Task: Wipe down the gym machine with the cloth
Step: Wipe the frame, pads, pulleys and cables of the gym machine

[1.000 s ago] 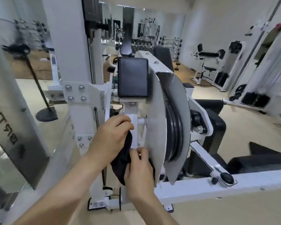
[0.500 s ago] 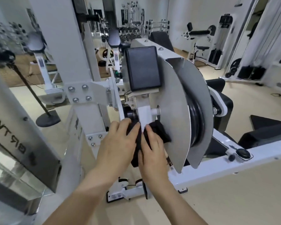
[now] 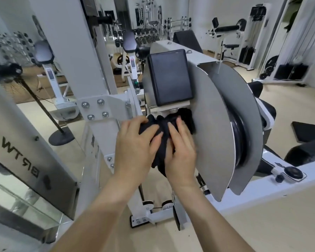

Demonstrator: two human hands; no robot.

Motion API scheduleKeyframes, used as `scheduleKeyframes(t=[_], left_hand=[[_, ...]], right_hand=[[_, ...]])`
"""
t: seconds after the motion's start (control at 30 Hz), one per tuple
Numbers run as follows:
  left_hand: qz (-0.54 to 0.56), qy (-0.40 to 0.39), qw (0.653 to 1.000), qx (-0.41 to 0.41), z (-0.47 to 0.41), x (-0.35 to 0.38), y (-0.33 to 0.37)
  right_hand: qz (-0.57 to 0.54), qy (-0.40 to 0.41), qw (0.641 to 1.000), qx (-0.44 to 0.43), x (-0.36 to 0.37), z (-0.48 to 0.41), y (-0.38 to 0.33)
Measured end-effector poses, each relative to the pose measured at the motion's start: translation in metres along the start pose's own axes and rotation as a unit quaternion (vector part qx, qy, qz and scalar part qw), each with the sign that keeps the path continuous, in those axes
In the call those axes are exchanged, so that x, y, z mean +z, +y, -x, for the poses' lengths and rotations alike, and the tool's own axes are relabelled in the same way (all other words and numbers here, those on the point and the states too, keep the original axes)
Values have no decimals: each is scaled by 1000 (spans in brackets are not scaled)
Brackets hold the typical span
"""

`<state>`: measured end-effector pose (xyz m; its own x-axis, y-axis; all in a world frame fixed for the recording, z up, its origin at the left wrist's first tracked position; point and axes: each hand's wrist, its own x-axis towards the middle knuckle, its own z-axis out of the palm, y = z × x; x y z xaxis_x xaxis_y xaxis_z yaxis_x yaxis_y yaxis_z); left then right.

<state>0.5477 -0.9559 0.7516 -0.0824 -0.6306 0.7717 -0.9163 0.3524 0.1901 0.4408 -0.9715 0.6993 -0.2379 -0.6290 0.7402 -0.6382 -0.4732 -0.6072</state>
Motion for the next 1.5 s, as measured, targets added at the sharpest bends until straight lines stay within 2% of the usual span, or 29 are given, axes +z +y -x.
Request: scheduleKeyframes(t=[0.13,0.23,0.37,0.47,0.53,0.63,0.77,0.83,1.03,1.13,1.2,1.27,1.37,1.43,1.5], left_hand=[[-121,-68,986,91,23,11,16],[-137,-87,975,152,17,18,29],[-176,-149,938,259,28,32,36],[-144,-217,924,279,81,35,31],[-109,-266,918,272,134,34,27],[-4,-307,929,204,160,34,25],[23,-236,968,85,127,42,32],[20,-244,968,45,137,44,41],[22,-375,922,92,203,44,78],[-20,-354,925,133,193,44,79],[-43,-331,935,122,184,45,76],[-57,-344,932,97,181,44,81],[-83,-404,902,126,193,47,84],[-95,-430,891,113,199,53,80],[-117,-438,882,124,202,62,85]], right_hand=[[95,-66,992,-42,-27,50,16],[142,-115,981,-61,-42,76,20],[95,-133,986,-19,-51,82,22],[94,-215,971,40,-62,107,33],[119,-262,957,37,-74,138,43],[126,-304,944,33,-92,171,53],[135,-268,951,68,-96,155,66],[155,-266,947,87,-101,147,76],[258,-307,916,35,-137,152,111],[350,-294,883,105,-163,120,141],[387,-298,864,123,-162,117,140],[353,-334,868,102,-139,135,112],[277,-391,876,48,-116,162,81],[279,-393,876,-3,-129,149,95],[330,-415,848,-8,-154,123,127]])
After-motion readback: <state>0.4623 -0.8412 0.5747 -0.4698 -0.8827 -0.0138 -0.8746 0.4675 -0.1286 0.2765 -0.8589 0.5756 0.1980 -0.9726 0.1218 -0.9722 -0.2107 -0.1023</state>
